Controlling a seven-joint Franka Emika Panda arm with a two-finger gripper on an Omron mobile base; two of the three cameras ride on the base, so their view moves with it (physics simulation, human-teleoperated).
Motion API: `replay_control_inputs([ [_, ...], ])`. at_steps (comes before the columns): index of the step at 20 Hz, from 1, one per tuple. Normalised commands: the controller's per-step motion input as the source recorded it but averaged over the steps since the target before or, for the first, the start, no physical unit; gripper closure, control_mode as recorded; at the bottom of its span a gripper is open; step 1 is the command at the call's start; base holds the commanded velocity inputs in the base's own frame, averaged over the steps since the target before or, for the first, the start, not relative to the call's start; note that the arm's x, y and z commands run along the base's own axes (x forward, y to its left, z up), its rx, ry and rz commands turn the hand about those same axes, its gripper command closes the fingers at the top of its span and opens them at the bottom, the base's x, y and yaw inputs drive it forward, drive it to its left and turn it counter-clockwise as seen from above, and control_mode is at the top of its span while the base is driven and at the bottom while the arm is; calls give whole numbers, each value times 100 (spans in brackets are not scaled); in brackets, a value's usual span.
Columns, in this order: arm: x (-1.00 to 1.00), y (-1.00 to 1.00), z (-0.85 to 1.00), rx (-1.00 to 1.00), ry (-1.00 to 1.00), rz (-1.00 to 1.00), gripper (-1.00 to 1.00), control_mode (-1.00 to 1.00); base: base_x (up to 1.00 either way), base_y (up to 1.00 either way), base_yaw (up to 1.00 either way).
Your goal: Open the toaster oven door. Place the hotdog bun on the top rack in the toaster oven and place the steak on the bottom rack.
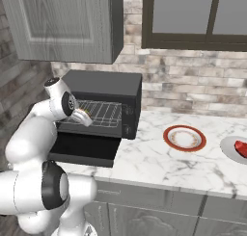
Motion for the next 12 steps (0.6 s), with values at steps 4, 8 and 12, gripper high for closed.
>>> replay_control_inputs([
  [4, -12, -3, 0, 0, -34, 12, -100, -100, 0, 0, 0],
  [8, -66, -10, 0, 0, -16, 24, -100, -100, 0, 0, 0],
  [12, -5, -1, 0, 0, 12, 25, -100, -100, 0, 0, 0],
])
